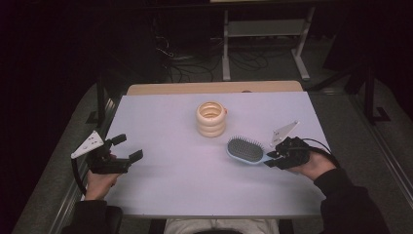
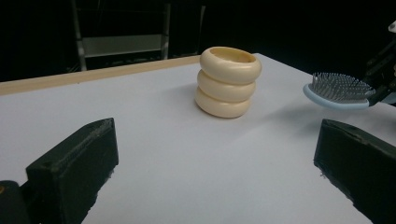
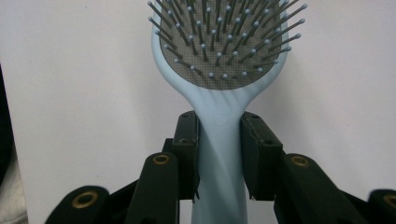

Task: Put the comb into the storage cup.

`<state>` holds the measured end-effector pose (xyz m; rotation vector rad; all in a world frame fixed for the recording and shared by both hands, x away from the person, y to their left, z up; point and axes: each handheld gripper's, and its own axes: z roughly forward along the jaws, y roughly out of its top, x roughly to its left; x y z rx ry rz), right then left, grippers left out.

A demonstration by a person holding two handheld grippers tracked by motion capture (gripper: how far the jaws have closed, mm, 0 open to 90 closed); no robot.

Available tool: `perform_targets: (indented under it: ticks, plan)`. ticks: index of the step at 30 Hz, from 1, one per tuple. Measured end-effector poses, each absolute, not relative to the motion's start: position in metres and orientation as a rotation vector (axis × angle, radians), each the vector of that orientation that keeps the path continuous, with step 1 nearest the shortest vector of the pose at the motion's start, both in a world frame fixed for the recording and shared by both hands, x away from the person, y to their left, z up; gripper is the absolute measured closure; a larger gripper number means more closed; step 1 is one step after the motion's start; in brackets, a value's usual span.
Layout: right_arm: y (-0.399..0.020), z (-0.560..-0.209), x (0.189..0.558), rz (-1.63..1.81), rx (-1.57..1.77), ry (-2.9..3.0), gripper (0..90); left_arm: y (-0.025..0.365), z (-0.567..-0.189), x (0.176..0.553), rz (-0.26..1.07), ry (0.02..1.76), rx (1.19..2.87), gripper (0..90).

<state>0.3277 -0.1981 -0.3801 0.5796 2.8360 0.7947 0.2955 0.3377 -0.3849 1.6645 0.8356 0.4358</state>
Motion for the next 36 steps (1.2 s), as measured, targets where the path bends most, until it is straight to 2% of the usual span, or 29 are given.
perform_targets:
  ticks: [20,36]
  plan:
    - [-0.184,-0.341,0.334,0.839,0.506,2.786,68.1,0.342,-0.385,0.297,0.438,0.867,1.637,0.0]
    - [-0.169,-0.307,0.344,0.858,0.445,2.753,68.1,0.346,-0.376,0.306,0.364,0.882,1.676,0.0]
